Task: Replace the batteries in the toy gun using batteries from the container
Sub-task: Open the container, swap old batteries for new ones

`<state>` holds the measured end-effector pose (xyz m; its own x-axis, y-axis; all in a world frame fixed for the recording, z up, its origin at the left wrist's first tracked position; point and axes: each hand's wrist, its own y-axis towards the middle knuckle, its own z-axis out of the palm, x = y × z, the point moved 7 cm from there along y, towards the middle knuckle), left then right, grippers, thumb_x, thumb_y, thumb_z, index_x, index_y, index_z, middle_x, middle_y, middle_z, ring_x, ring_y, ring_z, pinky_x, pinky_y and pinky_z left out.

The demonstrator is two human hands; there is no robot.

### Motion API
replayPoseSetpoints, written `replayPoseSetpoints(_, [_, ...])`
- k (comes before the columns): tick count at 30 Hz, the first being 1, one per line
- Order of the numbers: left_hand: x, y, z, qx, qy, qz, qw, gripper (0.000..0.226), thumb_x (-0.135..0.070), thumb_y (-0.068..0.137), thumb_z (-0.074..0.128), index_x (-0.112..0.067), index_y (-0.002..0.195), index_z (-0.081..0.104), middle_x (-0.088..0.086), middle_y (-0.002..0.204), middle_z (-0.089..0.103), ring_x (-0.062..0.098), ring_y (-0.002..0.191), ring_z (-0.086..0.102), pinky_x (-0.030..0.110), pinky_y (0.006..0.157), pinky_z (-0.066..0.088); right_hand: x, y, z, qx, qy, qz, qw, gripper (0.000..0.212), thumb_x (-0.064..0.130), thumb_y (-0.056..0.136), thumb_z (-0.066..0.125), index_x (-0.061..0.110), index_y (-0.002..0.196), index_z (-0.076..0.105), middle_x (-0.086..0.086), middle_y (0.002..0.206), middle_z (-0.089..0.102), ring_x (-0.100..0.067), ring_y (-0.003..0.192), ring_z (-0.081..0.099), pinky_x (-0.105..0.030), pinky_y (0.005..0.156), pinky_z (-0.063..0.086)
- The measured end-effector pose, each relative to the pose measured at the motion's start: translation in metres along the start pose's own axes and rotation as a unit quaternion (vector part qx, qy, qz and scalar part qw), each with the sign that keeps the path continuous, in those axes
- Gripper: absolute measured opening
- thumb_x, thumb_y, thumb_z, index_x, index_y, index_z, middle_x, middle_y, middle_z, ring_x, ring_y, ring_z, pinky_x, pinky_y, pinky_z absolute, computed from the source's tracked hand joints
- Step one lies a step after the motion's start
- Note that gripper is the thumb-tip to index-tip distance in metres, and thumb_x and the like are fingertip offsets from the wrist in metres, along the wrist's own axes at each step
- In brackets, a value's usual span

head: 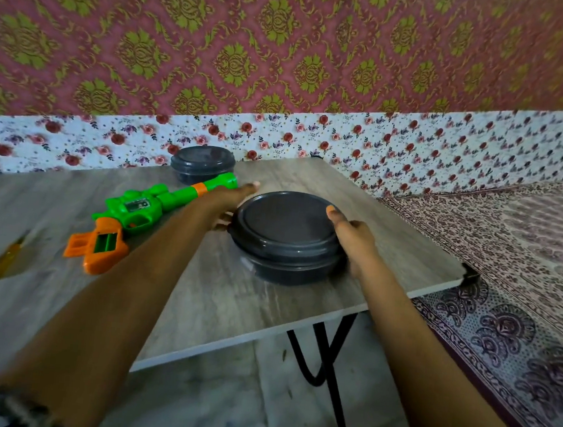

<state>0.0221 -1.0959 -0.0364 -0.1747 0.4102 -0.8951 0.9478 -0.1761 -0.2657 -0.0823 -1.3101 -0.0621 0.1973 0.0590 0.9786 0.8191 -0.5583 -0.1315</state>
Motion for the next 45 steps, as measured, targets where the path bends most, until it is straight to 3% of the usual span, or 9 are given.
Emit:
replayPoseSetpoints(5, [0.019,-0.049,0.001,0.093,0.034,0.023,0.995,0.03,-0.039,0.08,0.069,-0.021,0.102,0.058,0.001,0.101,0.059,0.018,0.086,0.057,0.037,0.084,0.051,-0.008,-0.028,0.011,0.093,0.007,-0.028,0.995,0.099,0.05,0.067,0.074,0.01,0.142,0.023,-0.007,0.141,0.042,-0.024,0.127,0.044,-0.036,0.102,0.04])
replayPoseSetpoints(10, [0.029,-0.051,0.009,0.087,-0.032,0.042,0.995,0.021,-0.028,0.08,0.072,-0.024,0.093,0.057,0.002,0.104,0.064,0.023,0.098,0.061,0.037,0.086,0.054,-0.011,-0.034,0.01,0.043,0.059,-0.079,0.994,0.074,0.034,0.071,0.076,0.012,0.131,0.039,0.001,0.117,0.055,-0.013,0.099,0.053,-0.026,0.082,0.043])
replayPoseSetpoints(14, [0.029,-0.05,0.009,0.078,-0.031,0.047,0.995,0.025,-0.032,0.078,0.073,-0.024,0.096,0.057,0.003,0.109,0.063,0.02,0.094,0.062,0.037,0.083,0.055,-0.009,-0.037,0.012,0.04,0.058,-0.103,0.992,0.075,0.036,0.075,0.073,0.012,0.135,0.035,0.005,0.115,0.053,-0.011,0.1,0.053,-0.016,0.075,0.044])
replayPoseSetpoints(16, [0.027,-0.054,0.008,0.065,-0.005,0.07,0.995,0.032,-0.036,0.08,0.071,-0.023,0.105,0.056,0.001,0.114,0.059,0.013,0.092,0.059,0.031,0.079,0.055,-0.011,-0.037,0.012,0.039,0.023,-0.095,0.994,0.092,0.047,0.075,0.069,0.012,0.145,0.02,-0.001,0.137,0.045,-0.018,0.123,0.046,-0.022,0.093,0.043])
replayPoseSetpoints(19, [0.015,-0.06,-0.003,-0.026,0.121,0.189,0.974,0.069,-0.045,0.079,0.069,-0.02,0.137,0.041,0.002,0.139,0.044,0.017,0.12,0.046,0.032,0.1,0.041,-0.009,-0.042,0.004,0.0,-0.128,-0.152,0.98,0.106,0.065,0.075,0.054,0.012,0.148,0.0,-0.006,0.158,0.004,-0.021,0.146,0.007,-0.04,0.118,0.016])
replayPoseSetpoints(23, [-0.002,-0.08,0.004,-0.029,0.26,0.338,0.904,0.049,-0.037,0.079,0.07,-0.023,0.125,0.059,-0.001,0.131,0.055,0.004,0.111,0.048,-0.004,0.085,0.028,0.01,-0.065,-0.001,0.011,-0.288,-0.357,0.888,0.087,0.069,0.071,0.051,0.021,0.142,0.035,-0.002,0.154,0.024,-0.019,0.145,0.013,-0.041,0.116,0.017])
replayPoseSetpoints(26, [-0.007,-0.079,0.007,-0.033,0.3,0.359,0.883,0.043,-0.035,0.078,0.072,-0.018,0.117,0.066,-0.001,0.127,0.06,-0.001,0.104,0.046,-0.013,0.074,0.022,0.014,-0.057,0.001,0.052,-0.319,-0.386,0.864,0.074,0.061,0.069,0.063,0.021,0.13,0.052,0.0,0.145,0.042,-0.019,0.141,0.026,-0.04,0.115,0.025])
replayPoseSetpoints(33, [-0.03,-0.029,0.02,-0.056,0.327,0.361,0.871,0.038,-0.029,0.086,0.066,-0.013,0.12,0.064,0.006,0.126,0.062,0.02,0.118,0.054,0.021,0.096,0.036,0.033,0.012,0.022,0.076,-0.381,-0.359,0.849,0.068,0.047,0.079,0.064,0.021,0.138,0.042,0.002,0.15,0.033,-0.016,0.143,0.02,-0.033,0.115,0.021])
replayPoseSetpoints(45, [-0.083,0.164,0.044,-0.061,0.402,0.308,0.86,0.04,-0.032,0.092,0.054,-0.019,0.131,0.056,0.012,0.133,0.056,0.027,0.118,0.053,0.033,0.102,0.042,0.062,0.194,0.076,0.091,-0.44,-0.27,0.851,0.068,0.035,0.089,0.056,0.013,0.146,0.025,-0.006,0.157,0.015,-0.021,0.145,0.012,-0.033,0.118,0.014])
